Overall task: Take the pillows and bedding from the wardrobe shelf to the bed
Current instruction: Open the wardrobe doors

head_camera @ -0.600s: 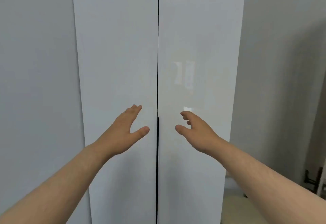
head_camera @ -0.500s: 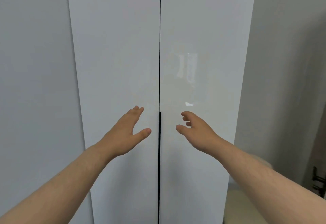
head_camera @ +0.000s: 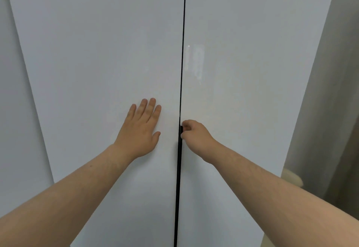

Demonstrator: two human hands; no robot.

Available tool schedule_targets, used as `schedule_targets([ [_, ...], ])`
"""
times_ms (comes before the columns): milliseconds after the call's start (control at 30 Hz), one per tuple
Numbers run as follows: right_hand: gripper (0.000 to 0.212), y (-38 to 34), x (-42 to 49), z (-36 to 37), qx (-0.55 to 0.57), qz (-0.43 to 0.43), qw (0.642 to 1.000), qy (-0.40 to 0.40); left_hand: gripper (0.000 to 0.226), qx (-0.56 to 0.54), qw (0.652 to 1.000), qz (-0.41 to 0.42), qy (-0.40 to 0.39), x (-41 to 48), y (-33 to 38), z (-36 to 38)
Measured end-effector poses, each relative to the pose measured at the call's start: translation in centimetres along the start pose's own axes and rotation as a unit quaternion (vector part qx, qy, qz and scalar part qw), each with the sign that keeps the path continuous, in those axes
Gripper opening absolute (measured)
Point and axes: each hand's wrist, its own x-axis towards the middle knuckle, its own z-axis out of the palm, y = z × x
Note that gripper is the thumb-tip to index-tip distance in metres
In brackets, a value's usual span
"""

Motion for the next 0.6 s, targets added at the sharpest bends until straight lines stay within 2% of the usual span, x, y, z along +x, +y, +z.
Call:
schedule_targets([
  [233, 0.037, 0.6, 1.2, 0.5, 0.063, -0.007, 0.998, 0.021, 0.077, 0.013, 1.000, 0.010, 0.022, 0.4, -0.5, 1.9],
  [433, 0.040, 1.0, 0.4, 0.5, 0.092, -0.002, 0.996, 0.019, 0.074, -0.021, 1.000, 0.001, 0.016, 0.2, -0.2, 1.0],
  [533, 0.039, 1.4, -1.0, 0.0, 0.103, -0.001, 0.995, 0.008, 0.065, -0.158, 0.987, -0.025, 0.014, -0.5, 1.1, -0.3],
  [600, 0.038, 1.6, -2.4, -0.4, 0.124, 0.005, 0.992, -0.003, 0.061, -0.328, 0.942, -0.065, 0.004, -1.4, 2.7, -2.1],
])
